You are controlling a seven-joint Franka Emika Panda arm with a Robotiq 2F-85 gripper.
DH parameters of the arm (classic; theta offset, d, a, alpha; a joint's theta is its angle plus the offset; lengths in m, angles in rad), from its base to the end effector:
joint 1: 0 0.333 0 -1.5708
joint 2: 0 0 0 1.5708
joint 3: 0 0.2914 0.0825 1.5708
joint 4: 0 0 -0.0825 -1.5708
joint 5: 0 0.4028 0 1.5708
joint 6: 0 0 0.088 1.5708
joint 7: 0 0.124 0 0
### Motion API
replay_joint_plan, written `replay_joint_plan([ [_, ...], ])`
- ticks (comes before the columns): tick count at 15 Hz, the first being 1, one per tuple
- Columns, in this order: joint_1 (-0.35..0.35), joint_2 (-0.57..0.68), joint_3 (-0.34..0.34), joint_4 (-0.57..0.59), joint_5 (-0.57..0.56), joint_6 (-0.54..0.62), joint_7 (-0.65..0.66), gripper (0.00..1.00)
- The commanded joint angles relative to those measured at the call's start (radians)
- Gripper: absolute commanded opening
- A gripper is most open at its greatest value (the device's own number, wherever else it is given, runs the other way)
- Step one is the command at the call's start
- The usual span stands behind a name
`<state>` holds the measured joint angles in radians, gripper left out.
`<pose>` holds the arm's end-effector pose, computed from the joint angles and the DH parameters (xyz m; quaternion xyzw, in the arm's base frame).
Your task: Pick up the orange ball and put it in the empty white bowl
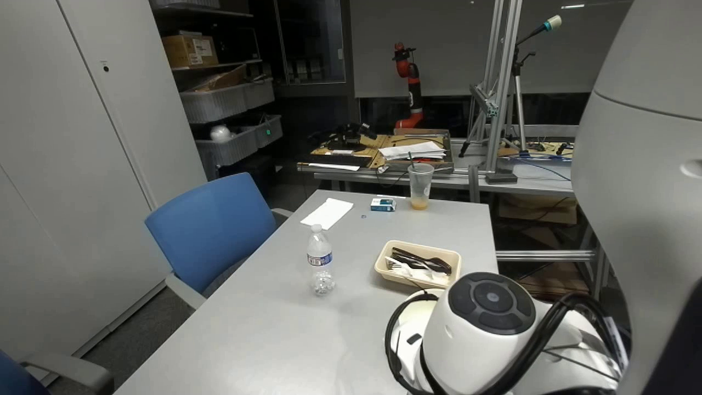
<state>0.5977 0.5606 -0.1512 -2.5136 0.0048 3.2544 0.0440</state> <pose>0.4075 0.1794 0.0367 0.9722 0.2113 0.0997 0.0151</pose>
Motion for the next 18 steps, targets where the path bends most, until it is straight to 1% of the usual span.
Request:
replay_joint_plan([
  [1,-0.022,-0.025,0.019,-0.006,-0.01,-0.049,-0.022,1.0],
  [3,-0.022,-0.029,0.021,-0.012,-0.015,-0.063,-0.02,1.0],
  [5,-0.034,-0.035,0.039,-0.014,-0.023,-0.076,-0.018,1.0],
  [7,-0.022,-0.034,0.042,-0.007,-0.034,-0.079,-0.018,1.0],
  [13,-0.025,-0.032,0.073,0.006,-0.05,-0.078,-0.018,1.0],
  [18,-0.03,-0.031,0.081,0.002,-0.051,-0.076,-0.016,1.0],
])
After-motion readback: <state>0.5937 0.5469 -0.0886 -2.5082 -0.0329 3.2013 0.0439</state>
